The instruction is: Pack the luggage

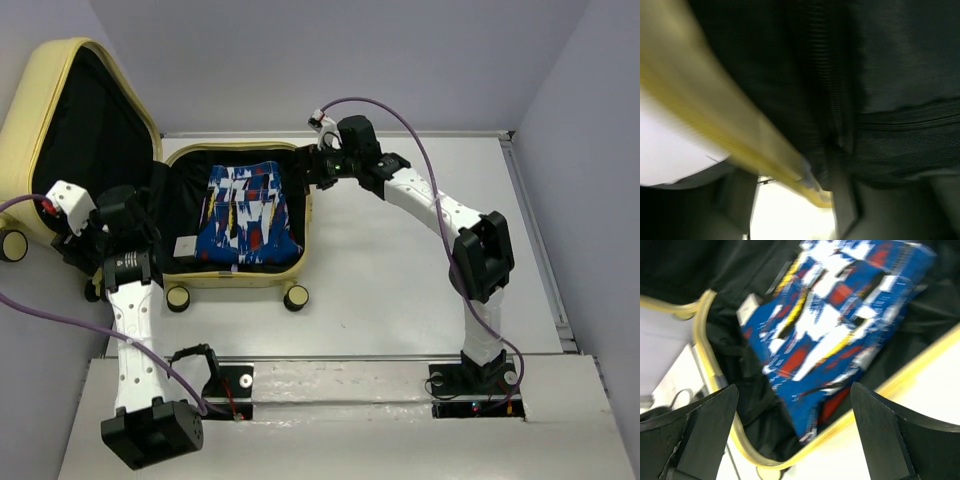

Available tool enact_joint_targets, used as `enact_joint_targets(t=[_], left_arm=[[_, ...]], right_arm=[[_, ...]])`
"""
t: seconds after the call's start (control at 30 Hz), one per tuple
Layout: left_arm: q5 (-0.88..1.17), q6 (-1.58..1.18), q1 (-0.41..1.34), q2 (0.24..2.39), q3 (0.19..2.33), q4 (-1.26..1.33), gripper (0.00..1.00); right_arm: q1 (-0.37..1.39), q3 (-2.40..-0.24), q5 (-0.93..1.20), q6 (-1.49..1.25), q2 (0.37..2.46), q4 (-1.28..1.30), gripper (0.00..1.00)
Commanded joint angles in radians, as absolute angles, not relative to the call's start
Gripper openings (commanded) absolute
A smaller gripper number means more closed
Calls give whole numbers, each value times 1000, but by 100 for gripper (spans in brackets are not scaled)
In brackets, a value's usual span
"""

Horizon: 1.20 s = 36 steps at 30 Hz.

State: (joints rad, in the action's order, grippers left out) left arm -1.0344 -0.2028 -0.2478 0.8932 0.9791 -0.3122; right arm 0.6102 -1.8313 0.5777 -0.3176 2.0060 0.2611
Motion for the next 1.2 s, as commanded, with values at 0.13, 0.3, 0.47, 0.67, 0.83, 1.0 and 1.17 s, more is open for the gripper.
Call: enact_joint_targets(t=[0.13,0.3,0.47,0.67,0.83,1.0,1.17], left_arm=[[-970,-252,-265,924,1051,-278,20],[-888,-255,-264,877,1017,-255,6],[-778,-308,-195,847,999,-268,6],[-819,-377,244,778,954,-250,6],[-888,-413,619,785,931,-245,6],[-859,-359,1021,847,917,-184,6],[-648,-261,1210,957,995,-153,11]], right_arm=[[575,-1868,307,-308,2083,335,93],[575,-1920,157,-290,2154,423,100],[575,-1936,212,-314,2218,431,64],[584,-1839,264,-360,2234,339,7],[584,-1792,293,-367,2207,284,7],[584,-1775,282,-361,2184,278,7],[563,-1730,276,-360,2163,276,7]])
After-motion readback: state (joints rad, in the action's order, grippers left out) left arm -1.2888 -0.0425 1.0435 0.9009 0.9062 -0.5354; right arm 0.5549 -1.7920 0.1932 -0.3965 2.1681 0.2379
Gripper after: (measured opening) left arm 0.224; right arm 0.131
